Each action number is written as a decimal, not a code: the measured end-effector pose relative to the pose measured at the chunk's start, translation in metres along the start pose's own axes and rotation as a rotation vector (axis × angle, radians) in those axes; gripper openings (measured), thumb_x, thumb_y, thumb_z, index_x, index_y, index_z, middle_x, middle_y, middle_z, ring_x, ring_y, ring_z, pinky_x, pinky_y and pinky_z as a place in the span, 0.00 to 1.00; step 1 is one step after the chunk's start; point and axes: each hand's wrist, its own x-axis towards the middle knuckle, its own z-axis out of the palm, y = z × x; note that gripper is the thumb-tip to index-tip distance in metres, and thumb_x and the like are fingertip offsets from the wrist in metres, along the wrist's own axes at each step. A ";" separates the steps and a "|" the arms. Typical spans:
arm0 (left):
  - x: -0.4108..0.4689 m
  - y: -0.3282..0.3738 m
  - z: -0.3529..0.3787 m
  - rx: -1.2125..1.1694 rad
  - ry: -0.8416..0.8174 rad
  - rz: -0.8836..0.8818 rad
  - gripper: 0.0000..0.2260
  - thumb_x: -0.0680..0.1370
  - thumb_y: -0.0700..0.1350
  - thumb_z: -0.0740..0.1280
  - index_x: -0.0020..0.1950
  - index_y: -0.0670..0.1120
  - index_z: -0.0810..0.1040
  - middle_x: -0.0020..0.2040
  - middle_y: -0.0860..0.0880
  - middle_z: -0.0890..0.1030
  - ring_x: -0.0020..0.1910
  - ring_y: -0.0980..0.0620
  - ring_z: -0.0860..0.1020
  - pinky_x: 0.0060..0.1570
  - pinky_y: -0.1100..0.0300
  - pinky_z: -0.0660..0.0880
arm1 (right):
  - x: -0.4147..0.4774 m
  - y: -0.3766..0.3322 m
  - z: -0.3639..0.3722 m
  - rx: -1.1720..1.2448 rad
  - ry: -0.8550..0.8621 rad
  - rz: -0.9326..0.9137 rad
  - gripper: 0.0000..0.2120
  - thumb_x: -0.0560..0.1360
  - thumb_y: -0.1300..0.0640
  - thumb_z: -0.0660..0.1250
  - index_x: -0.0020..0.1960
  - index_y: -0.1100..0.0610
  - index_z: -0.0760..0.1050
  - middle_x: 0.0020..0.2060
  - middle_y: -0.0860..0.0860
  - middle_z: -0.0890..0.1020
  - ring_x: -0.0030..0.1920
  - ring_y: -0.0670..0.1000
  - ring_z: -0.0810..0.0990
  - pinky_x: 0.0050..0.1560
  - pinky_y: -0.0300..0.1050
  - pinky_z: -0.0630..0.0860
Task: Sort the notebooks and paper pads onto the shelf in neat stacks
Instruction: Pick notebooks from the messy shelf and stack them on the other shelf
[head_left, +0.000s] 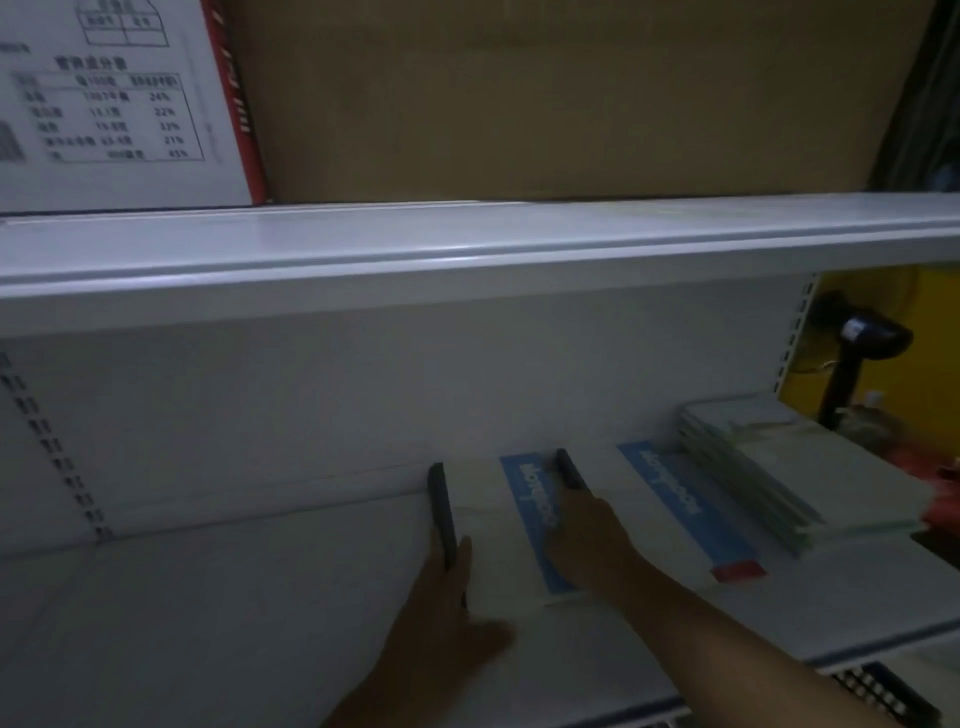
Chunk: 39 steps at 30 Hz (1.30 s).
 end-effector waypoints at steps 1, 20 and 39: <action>0.001 -0.006 0.002 0.046 0.028 0.012 0.54 0.63 0.69 0.71 0.76 0.52 0.42 0.68 0.61 0.30 0.75 0.58 0.54 0.65 0.73 0.60 | 0.000 -0.001 0.002 0.006 -0.005 -0.033 0.11 0.77 0.58 0.58 0.59 0.59 0.70 0.46 0.56 0.77 0.38 0.50 0.73 0.38 0.42 0.72; -0.002 -0.002 0.003 -0.044 0.160 -0.011 0.44 0.68 0.54 0.73 0.74 0.63 0.46 0.75 0.59 0.56 0.71 0.58 0.62 0.63 0.70 0.60 | -0.018 -0.001 0.038 -0.229 0.223 -0.264 0.21 0.75 0.62 0.55 0.68 0.59 0.71 0.70 0.66 0.64 0.70 0.63 0.66 0.66 0.54 0.68; -0.299 -0.117 -0.345 0.840 0.343 -0.480 0.29 0.80 0.59 0.53 0.77 0.46 0.56 0.78 0.44 0.55 0.76 0.46 0.53 0.74 0.51 0.53 | -0.181 -0.293 0.120 -0.528 -0.119 -0.843 0.24 0.79 0.55 0.55 0.75 0.54 0.59 0.76 0.56 0.54 0.75 0.55 0.56 0.74 0.46 0.56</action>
